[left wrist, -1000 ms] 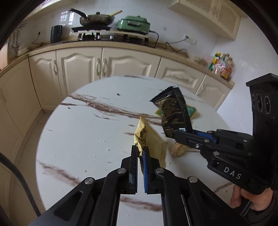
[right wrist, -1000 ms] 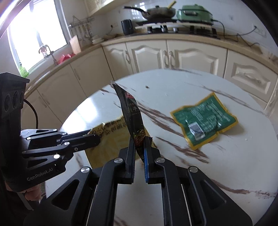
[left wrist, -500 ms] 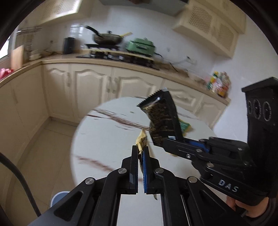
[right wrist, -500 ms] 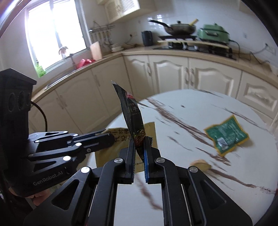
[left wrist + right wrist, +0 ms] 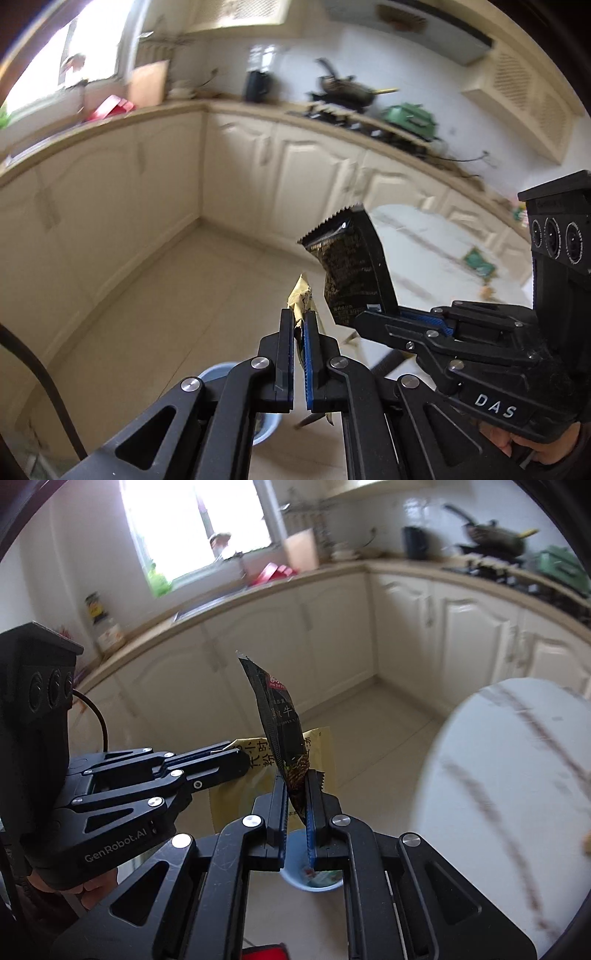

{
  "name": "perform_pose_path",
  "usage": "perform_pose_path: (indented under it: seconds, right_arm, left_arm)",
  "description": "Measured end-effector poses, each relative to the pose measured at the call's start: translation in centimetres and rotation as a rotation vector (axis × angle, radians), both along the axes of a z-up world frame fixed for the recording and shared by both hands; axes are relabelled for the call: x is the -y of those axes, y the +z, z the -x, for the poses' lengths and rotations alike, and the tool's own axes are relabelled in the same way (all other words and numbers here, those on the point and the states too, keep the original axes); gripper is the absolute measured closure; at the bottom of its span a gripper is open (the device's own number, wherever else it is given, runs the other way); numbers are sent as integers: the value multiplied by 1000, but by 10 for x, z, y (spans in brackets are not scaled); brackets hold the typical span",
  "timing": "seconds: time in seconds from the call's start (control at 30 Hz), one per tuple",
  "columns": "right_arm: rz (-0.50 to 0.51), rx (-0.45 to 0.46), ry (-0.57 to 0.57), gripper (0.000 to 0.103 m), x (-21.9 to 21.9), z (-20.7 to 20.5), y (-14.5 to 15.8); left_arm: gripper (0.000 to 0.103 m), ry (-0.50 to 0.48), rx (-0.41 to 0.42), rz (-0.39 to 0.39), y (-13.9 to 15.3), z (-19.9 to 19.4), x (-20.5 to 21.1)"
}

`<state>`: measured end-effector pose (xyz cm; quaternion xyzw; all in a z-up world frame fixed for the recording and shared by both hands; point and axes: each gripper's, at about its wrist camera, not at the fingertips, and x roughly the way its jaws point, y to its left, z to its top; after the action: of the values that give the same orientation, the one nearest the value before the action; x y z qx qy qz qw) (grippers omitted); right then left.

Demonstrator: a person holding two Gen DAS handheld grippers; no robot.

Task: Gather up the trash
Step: 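Carry both packets over the blue bin and open both grippers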

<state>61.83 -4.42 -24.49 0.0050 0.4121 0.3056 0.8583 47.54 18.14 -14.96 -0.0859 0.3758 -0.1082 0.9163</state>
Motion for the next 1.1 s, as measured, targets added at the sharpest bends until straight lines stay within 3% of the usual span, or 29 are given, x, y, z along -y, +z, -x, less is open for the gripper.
perform_pose_path:
  seconds: [0.13, 0.27, 0.47, 0.6, 0.8, 0.93, 1.1]
  right_arm:
    - [34, -92, 46, 94, -42, -13, -52]
    - [107, -193, 63, 94, -71, -31, -119]
    - [177, -363, 47, 94, -85, -65, -218]
    - [185, -471, 40, 90, -85, -85, -270]
    - [191, -499, 8, 74, -81, -100, -297]
    - [196, -499, -19, 64, -78, -97, -300]
    - [202, -475, -30, 63, -73, -100, -287]
  left_arm:
    - [103, 52, -93, -4, -40, 1, -25]
    - [103, 88, -240, 10, -104, -14, -44]
    - [102, 98, -426, 36, -193, -43, -61]
    - [102, 104, -500, 24, -229, -57, -67]
    - [102, 116, -552, 14, -255, -92, -79]
    - [101, 142, -578, 1, -258, -114, -59]
    - [97, 158, -590, -14, -258, -129, -35]
